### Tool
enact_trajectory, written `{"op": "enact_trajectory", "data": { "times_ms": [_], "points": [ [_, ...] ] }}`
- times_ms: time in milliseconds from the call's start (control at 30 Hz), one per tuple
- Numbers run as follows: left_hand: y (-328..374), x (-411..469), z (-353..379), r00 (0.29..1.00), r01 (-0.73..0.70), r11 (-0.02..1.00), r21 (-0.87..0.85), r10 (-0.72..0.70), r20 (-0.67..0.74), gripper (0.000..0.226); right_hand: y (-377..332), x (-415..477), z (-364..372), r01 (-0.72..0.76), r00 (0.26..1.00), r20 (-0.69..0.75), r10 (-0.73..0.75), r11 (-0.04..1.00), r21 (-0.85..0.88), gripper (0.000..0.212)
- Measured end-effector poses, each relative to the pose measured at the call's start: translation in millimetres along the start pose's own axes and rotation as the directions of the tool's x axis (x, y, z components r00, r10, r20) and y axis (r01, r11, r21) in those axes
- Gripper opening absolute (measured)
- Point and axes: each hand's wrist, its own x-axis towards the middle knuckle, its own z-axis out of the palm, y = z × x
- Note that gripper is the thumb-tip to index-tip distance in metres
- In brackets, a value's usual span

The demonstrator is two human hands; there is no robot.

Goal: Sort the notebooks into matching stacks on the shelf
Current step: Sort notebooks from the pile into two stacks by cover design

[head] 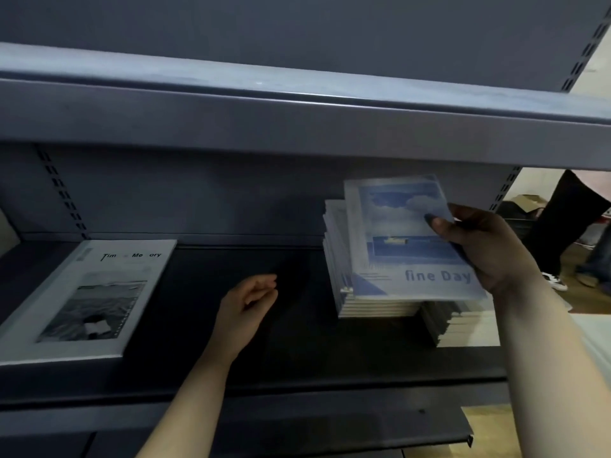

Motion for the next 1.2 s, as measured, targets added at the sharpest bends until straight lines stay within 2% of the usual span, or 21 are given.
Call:
{"op": "enact_trajectory", "data": {
  "times_ms": [133, 233, 333, 400, 500, 567, 900, 1200],
  "points": [
    [3, -5, 4, 1.000, 0.006, 0.995, 0.103, -0.007, 0.007, 0.024, -1, 12, -13, -0.007, 0.990, 0.139, 0.012, 0.999, -0.038, 0.045],
    [7, -8, 6, 1.000, 0.005, 0.984, 0.179, -0.006, 0.007, 0.025, 6, 21, -16, -0.013, 0.996, 0.080, 0.025, 0.989, -0.147, 0.054],
    [9, -9, 8, 1.000, 0.014, 0.980, 0.197, -0.011, -0.017, 0.026, 17, 31, -13, 0.001, 1.000, 0.009, 0.002, 0.959, -0.285, 0.053],
    [10, -9, 9, 1.000, 0.020, 0.979, 0.205, -0.015, -0.027, 0.026, 23, 37, -11, 0.022, 1.000, -0.009, -0.028, 0.916, -0.400, 0.054],
    [9, -8, 9, 0.999, 0.031, 0.979, 0.202, -0.022, -0.045, 0.024, 28, 43, -9, 0.066, 0.994, -0.031, -0.107, 0.783, -0.618, 0.060],
    [7, -7, 8, 0.998, 0.042, 0.981, 0.188, -0.031, -0.061, 0.022, 31, 45, -5, 0.096, 0.988, -0.025, -0.155, 0.724, -0.683, 0.054],
    [3, -8, 8, 0.997, 0.036, 0.984, 0.174, -0.024, -0.075, 0.019, 40, 60, 10, 0.121, 0.976, -0.032, -0.215, 0.659, -0.742, 0.042],
    [8, -13, 7, 0.997, 0.022, 0.982, 0.189, -0.008, -0.073, 0.024, 44, 67, 18, 0.055, 0.973, -0.112, -0.201, 0.673, -0.737, 0.038]
  ]
}}
